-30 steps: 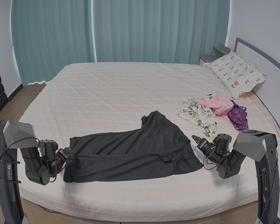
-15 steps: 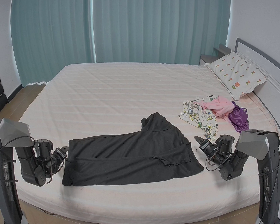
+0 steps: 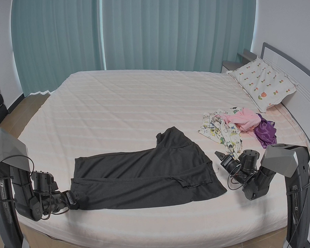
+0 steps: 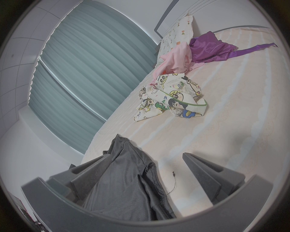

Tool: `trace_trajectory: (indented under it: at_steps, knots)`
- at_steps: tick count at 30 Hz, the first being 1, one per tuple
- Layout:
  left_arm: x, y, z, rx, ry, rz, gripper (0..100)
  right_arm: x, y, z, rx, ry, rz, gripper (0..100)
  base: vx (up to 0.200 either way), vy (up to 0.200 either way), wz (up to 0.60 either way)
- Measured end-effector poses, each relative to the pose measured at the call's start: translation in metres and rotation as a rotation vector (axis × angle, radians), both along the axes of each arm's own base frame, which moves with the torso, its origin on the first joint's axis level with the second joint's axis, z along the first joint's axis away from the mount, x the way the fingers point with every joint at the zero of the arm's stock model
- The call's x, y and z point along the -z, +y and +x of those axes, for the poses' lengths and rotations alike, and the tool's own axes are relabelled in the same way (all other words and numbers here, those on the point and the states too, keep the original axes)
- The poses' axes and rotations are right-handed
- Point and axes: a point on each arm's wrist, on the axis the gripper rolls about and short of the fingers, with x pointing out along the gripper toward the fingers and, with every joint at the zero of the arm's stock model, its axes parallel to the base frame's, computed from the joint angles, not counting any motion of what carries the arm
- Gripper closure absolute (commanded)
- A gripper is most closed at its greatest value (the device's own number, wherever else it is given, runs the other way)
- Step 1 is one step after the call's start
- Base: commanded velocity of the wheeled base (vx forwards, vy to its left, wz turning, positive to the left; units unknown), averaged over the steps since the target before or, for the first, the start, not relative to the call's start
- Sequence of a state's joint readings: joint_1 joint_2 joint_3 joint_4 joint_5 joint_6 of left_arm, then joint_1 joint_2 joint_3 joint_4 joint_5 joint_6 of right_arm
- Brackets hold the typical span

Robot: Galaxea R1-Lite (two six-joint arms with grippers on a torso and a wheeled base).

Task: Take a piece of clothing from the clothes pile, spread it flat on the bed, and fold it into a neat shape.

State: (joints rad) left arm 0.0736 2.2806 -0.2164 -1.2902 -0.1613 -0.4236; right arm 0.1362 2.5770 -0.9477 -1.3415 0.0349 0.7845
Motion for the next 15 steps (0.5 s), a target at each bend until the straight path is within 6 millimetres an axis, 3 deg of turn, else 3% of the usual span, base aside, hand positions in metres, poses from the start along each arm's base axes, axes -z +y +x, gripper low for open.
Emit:
trace_trajectory:
  at_steps: [4, 5, 15]
  knots:
    - [0.001, 0.000, -0.004, 0.002, 0.014, -0.001, 0, 0.000, 0.000, 0.000, 0.000, 0.001, 0.000, 0, 0.000, 0.000, 0.00]
    - [0.002, 0.000, -0.004, 0.003, 0.016, -0.001, 100, 0.000, 0.000, 0.000, -0.001, 0.001, 0.000, 0, 0.000, 0.000, 0.00]
    - [0.013, 0.008, -0.005, 0.018, 0.054, 0.060, 100, 0.000, 0.000, 0.000, -0.002, 0.001, 0.000, 0, 0.000, 0.000, 0.00]
